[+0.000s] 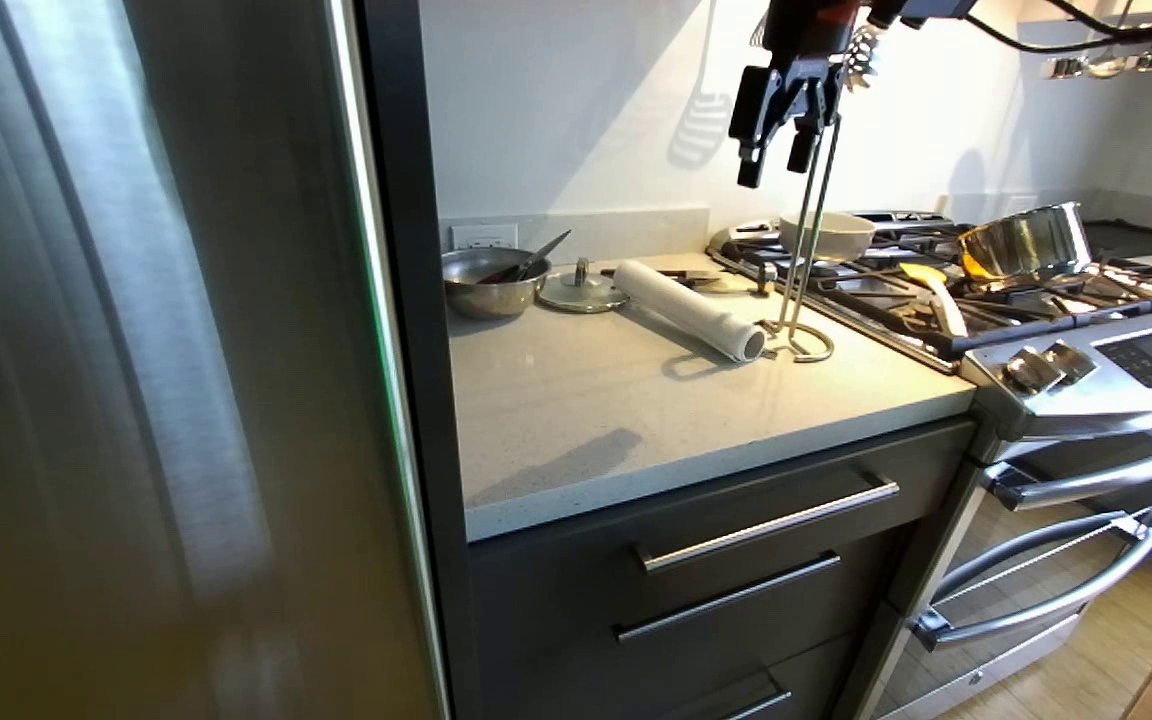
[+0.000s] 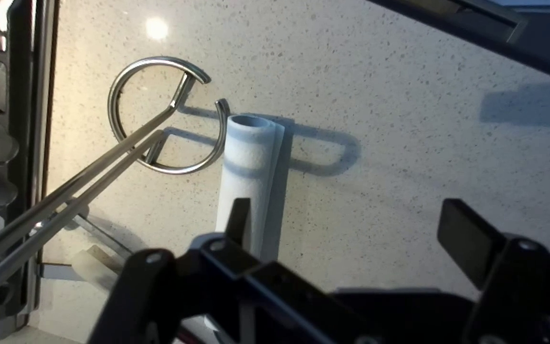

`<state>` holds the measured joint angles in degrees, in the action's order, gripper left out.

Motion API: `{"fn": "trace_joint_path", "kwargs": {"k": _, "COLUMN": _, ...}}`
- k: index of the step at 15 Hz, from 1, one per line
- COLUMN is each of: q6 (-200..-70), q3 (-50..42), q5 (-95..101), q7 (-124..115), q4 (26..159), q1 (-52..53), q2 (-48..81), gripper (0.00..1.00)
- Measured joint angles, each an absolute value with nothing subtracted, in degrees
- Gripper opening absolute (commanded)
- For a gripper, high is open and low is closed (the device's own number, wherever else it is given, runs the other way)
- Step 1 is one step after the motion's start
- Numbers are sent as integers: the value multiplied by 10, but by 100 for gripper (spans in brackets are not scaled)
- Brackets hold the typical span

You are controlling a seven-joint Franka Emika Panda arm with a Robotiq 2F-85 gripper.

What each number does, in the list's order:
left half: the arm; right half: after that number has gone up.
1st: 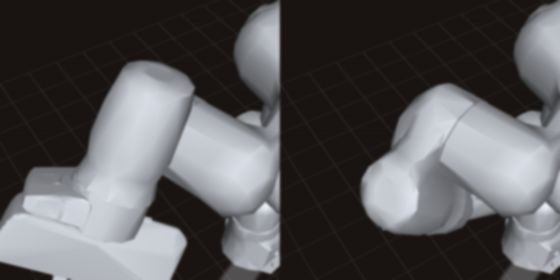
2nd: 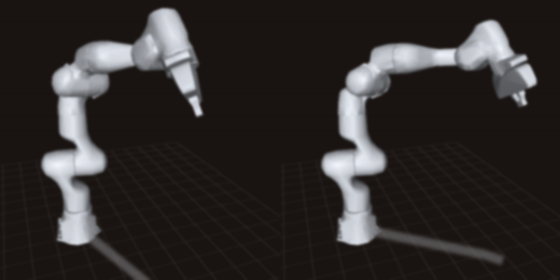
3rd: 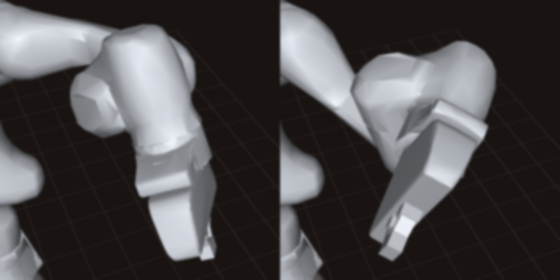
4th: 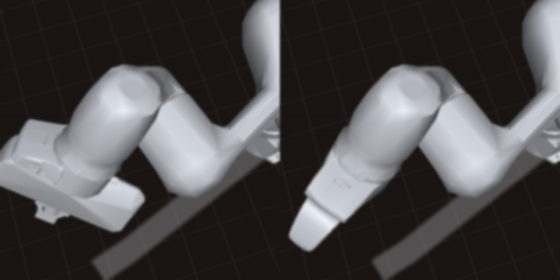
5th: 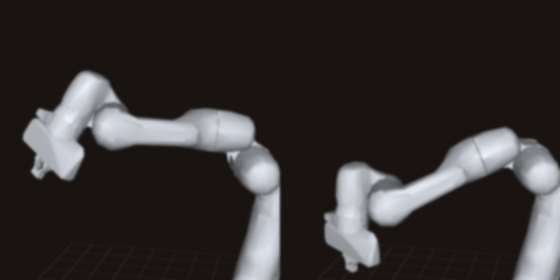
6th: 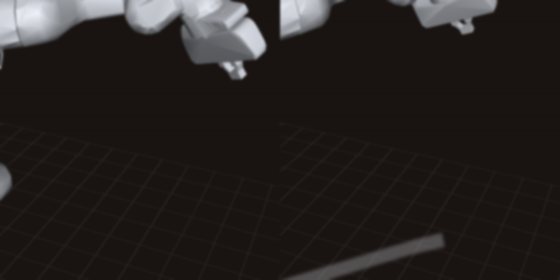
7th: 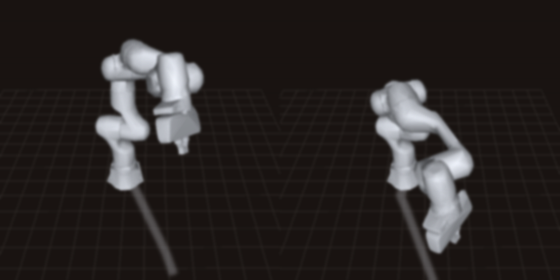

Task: Remove the paper towel from the stand and put it upright on the cupboard

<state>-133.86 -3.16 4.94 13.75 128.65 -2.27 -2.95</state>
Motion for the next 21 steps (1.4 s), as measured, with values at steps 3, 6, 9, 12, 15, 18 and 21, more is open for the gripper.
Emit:
{"fn": "trace_joint_path", "kwargs": {"k": 3, "q6": -1431, "q3": -37, "q5": 20, "q7": 124, "q4": 1277, "q1": -28, "q2": 9, "gripper": 100}}
{"fn": "trace_joint_path", "kwargs": {"k": 6, "q6": -1504, "q3": -35, "q5": 5, "q7": 90, "q4": 1253, "q1": -28, "q2": 64, "gripper": 100}}
{"fn": "trace_joint_path", "kwargs": {"k": 9, "q6": -1523, "q3": -34, "q5": 11, "q7": 44, "q4": 1216, "q1": -24, "q2": 116, "gripper": 100}}
{"fn": "trace_joint_path", "kwargs": {"k": 12, "q6": -1497, "q3": -33, "q5": 17, "q7": 42, "q4": 1183, "q1": -23, "q2": 152, "gripper": 100}}
{"fn": "trace_joint_path", "kwargs": {"k": 15, "q6": -1441, "q3": -33, "q5": 25, "q7": 63, "q4": 1168, "q1": -24, "q2": 165, "gripper": 100}}
{"fn": "trace_joint_path", "kwargs": {"k": 18, "q6": -1389, "q3": -33, "q5": 28, "q7": 104, "q4": 1167, "q1": -28, "q2": 167, "gripper": 100}}
{"fn": "trace_joint_path", "kwargs": {"k": 21, "q6": -1374, "q3": -33, "q5": 39, "q7": 133, "q4": 1169, "q1": -31, "q2": 181, "gripper": 100}}
